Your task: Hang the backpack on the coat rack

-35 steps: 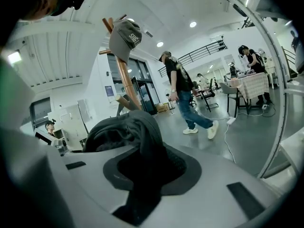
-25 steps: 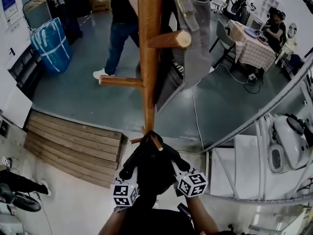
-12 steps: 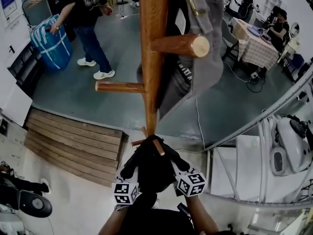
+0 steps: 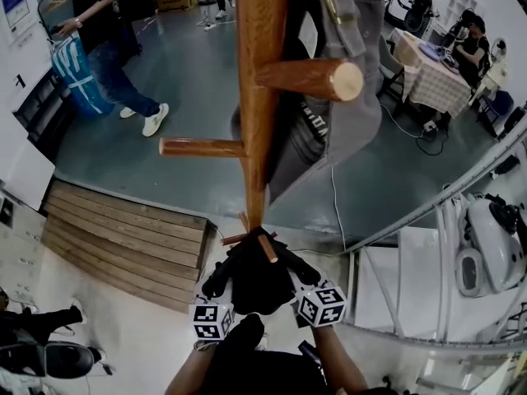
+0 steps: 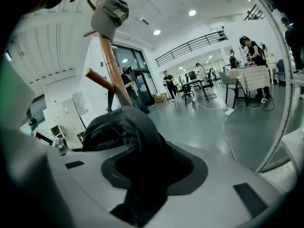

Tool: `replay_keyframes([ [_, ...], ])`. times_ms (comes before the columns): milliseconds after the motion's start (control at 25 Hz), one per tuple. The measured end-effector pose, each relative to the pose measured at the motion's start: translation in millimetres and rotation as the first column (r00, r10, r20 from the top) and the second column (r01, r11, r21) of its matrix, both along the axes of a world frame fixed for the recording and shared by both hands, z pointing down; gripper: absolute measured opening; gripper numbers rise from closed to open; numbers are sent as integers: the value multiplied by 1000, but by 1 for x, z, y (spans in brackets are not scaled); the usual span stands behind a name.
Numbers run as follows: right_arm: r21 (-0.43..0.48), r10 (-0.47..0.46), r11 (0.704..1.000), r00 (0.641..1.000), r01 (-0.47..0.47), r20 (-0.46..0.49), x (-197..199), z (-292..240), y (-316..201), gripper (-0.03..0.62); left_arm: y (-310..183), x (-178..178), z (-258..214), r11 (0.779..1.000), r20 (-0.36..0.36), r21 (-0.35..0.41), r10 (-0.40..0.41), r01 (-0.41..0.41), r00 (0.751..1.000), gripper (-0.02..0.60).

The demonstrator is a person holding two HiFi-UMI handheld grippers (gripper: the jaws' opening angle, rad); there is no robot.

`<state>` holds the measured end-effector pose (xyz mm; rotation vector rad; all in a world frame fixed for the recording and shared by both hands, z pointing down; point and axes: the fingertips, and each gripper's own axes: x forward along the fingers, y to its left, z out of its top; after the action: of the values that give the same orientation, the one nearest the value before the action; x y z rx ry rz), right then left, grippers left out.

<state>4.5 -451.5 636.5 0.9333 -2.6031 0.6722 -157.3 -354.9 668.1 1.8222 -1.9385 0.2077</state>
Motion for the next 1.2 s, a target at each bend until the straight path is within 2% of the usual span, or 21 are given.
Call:
replay_keyframes([
  [200, 9, 0, 1000, 1000, 0, -9, 1, 1, -6, 128, -2, -3, 3, 1000, 34, -12, -4, 5, 999, 154],
  [560, 14, -25, 1000, 999, 26, -46, 3, -6, -5, 193, 8, 1, 3, 999, 23, -39, 9, -8, 1000, 212],
  [720, 45, -15, 999, 998, 17, -56, 7, -14, -1, 206, 16, 2, -3, 1000, 25, -26, 4, -4, 1000, 218],
  [1200, 124, 0, 992, 1000, 0, -1, 25, -50, 28, 209, 52, 6, -34, 998, 37, 51, -43, 41, 998, 218],
])
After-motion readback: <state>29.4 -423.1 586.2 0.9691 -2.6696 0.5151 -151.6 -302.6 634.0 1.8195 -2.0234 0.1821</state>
